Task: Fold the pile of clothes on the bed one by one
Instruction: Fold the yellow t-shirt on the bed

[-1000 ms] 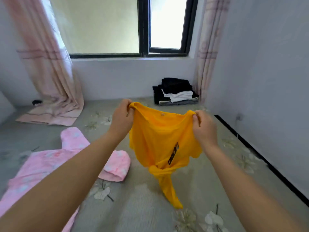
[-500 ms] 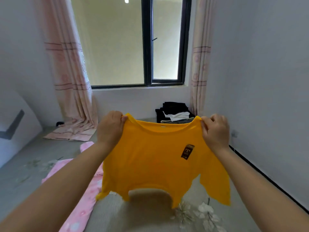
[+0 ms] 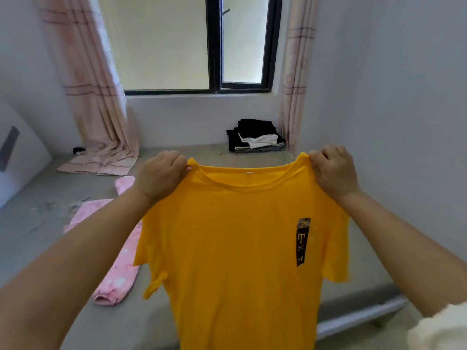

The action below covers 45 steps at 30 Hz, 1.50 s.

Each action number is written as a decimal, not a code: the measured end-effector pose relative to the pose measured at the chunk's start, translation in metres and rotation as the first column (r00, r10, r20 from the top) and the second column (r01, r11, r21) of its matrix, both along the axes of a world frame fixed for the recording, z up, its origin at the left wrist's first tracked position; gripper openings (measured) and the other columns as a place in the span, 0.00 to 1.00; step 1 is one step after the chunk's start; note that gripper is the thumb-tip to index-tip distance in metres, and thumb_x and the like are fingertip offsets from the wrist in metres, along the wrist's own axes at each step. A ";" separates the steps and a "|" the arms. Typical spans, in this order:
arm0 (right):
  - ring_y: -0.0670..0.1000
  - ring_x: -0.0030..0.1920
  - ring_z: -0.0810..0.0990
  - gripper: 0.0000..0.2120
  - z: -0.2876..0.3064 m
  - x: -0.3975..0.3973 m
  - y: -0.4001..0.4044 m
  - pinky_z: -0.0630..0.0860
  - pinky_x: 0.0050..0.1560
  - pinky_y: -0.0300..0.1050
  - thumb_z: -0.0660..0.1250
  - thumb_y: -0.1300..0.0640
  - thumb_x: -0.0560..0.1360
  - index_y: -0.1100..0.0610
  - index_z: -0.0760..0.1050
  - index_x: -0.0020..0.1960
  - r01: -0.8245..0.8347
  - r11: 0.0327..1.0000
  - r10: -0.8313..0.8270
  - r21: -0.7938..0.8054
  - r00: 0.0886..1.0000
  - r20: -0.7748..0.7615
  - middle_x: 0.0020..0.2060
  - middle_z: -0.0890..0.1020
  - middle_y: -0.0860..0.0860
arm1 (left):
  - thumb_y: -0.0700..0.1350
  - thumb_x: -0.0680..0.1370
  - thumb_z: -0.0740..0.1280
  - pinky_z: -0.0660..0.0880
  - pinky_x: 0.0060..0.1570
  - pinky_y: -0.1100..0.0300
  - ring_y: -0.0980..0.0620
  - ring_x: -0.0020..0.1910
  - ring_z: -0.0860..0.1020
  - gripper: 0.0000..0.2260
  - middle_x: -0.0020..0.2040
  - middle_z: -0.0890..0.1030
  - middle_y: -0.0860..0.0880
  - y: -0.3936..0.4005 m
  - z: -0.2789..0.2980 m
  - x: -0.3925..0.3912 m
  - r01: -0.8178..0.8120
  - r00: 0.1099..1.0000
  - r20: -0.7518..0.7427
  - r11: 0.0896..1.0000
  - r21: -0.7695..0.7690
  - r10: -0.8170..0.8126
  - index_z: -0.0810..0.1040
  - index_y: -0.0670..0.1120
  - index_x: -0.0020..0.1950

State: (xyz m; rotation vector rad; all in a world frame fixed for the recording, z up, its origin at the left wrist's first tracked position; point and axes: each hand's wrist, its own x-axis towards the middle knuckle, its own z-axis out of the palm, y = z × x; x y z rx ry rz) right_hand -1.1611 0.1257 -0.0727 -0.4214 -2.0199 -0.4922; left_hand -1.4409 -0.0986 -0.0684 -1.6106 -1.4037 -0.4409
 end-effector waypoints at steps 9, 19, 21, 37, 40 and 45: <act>0.60 0.29 0.75 0.08 -0.110 -0.042 0.088 0.71 0.28 0.47 0.63 0.64 0.70 0.67 0.77 0.36 0.000 0.996 0.021 -0.087 0.969 0.245 0.27 0.73 0.62 | 0.41 0.73 0.65 0.69 0.14 0.59 0.43 0.23 0.74 0.11 0.27 0.73 0.38 0.074 -0.110 -0.031 -0.116 0.962 0.199 0.937 -0.329 0.189 0.76 0.35 0.34; 0.62 0.30 0.75 0.01 -0.215 -0.172 0.287 0.72 0.32 0.49 0.66 0.68 0.65 0.67 0.77 0.37 0.082 0.953 0.029 -0.292 0.934 0.357 0.28 0.74 0.64 | 0.40 0.64 0.68 0.56 0.18 0.69 0.45 0.19 0.72 0.05 0.24 0.71 0.40 0.272 -0.204 -0.134 -0.266 0.875 0.221 0.808 -0.526 0.431 0.78 0.38 0.33; 0.63 0.31 0.75 0.02 -0.239 -0.197 0.319 0.72 0.33 0.51 0.66 0.69 0.65 0.68 0.77 0.37 0.101 0.934 0.038 -0.343 0.926 0.375 0.28 0.74 0.64 | 0.38 0.62 0.70 0.61 0.17 0.66 0.44 0.19 0.72 0.05 0.24 0.71 0.39 0.305 -0.225 -0.150 -0.259 0.842 0.254 0.770 -0.583 0.476 0.78 0.37 0.34; 0.64 0.34 0.75 0.03 -0.432 -0.305 0.441 0.69 0.34 0.51 0.64 0.68 0.66 0.68 0.76 0.37 0.234 0.860 0.001 -0.453 0.887 0.461 0.30 0.74 0.65 | 0.42 0.71 0.62 0.64 0.22 0.62 0.43 0.25 0.74 0.10 0.27 0.74 0.39 0.446 -0.417 -0.248 -0.281 0.763 0.332 0.747 -0.602 0.554 0.79 0.37 0.36; 0.64 0.47 0.72 0.11 -0.460 -0.323 0.454 0.58 0.43 0.51 0.56 0.64 0.74 0.67 0.75 0.48 0.412 0.768 -0.079 -0.491 0.821 0.566 0.42 0.75 0.67 | 0.47 0.77 0.56 0.71 0.42 0.48 0.39 0.46 0.77 0.17 0.48 0.77 0.35 0.472 -0.452 -0.255 -0.313 0.583 0.457 0.704 -0.637 0.672 0.77 0.37 0.56; 0.59 0.68 0.61 0.15 -0.494 -0.334 0.425 0.58 0.57 0.54 0.55 0.61 0.78 0.64 0.69 0.63 0.536 0.629 -0.048 -0.562 0.749 0.661 0.64 0.69 0.63 | 0.45 0.81 0.54 0.52 0.69 0.49 0.45 0.72 0.58 0.22 0.73 0.59 0.41 0.452 -0.501 -0.243 -0.176 0.311 0.561 0.627 -0.759 0.767 0.56 0.41 0.73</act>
